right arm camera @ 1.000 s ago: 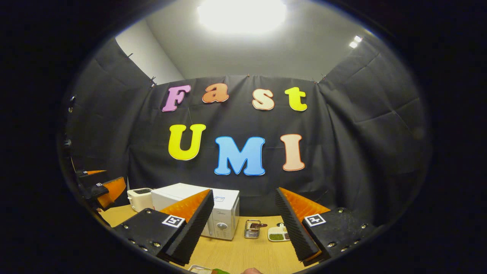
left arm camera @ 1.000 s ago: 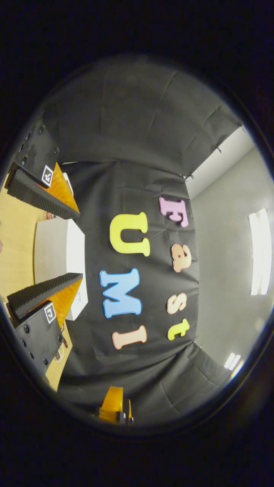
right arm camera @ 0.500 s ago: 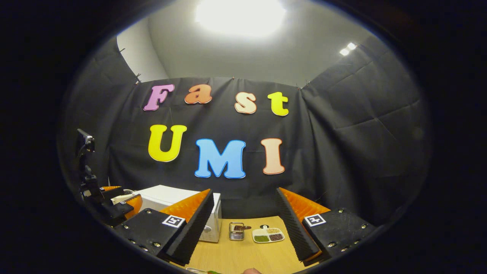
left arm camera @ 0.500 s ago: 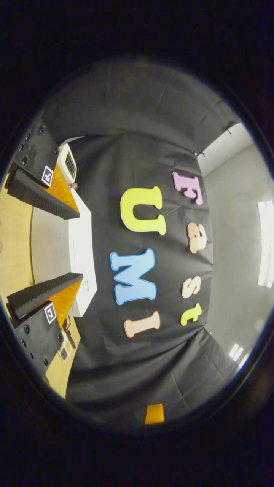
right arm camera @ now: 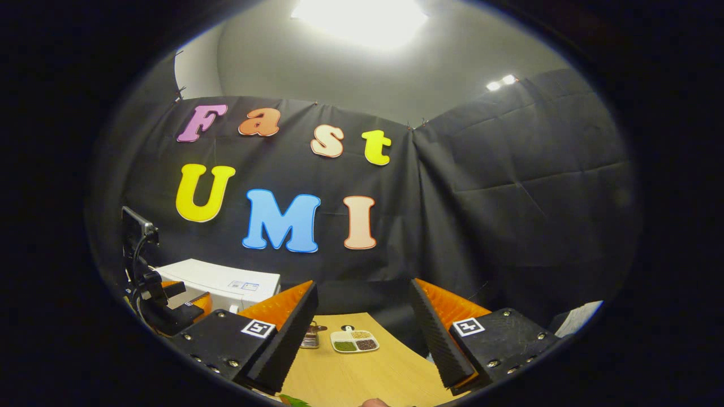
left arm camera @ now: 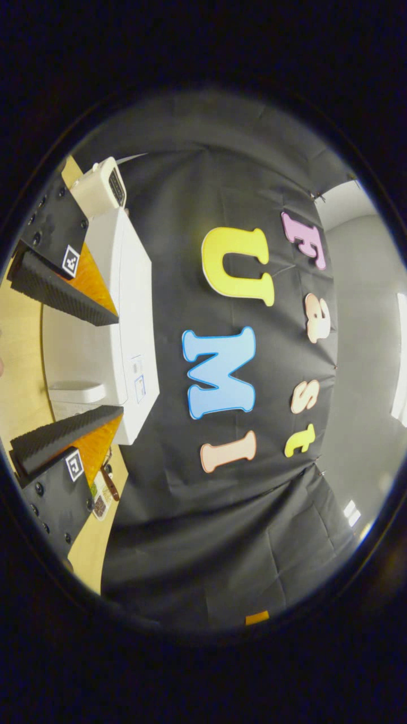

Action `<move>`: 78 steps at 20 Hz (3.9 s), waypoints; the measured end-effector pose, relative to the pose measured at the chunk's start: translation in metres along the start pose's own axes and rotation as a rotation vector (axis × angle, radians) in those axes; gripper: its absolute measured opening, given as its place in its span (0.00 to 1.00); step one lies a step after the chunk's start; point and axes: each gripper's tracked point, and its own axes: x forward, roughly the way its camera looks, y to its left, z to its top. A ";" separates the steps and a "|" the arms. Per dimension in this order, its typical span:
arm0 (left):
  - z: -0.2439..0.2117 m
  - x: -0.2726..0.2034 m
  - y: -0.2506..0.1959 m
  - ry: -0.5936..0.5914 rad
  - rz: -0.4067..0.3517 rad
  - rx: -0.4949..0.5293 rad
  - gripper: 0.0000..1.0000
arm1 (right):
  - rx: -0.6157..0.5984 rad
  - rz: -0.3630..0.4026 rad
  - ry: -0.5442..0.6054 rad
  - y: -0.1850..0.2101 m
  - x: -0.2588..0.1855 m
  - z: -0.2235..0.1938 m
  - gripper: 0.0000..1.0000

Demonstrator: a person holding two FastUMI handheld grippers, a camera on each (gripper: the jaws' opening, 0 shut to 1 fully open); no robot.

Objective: Open the microwave oven with the left hand, put the food in, and close the microwave oven.

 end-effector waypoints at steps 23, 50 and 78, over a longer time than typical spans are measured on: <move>-0.110 0.089 -0.042 0.250 -0.020 0.037 0.32 | -0.096 -0.171 0.094 -0.080 -0.029 -0.012 0.98; -0.111 -0.126 0.031 0.384 0.310 0.007 0.16 | 0.090 0.339 0.057 -0.048 -0.023 -0.034 0.98; -0.132 -0.254 0.208 0.340 0.138 -0.025 0.15 | 0.139 0.419 0.041 0.176 -0.137 0.009 0.98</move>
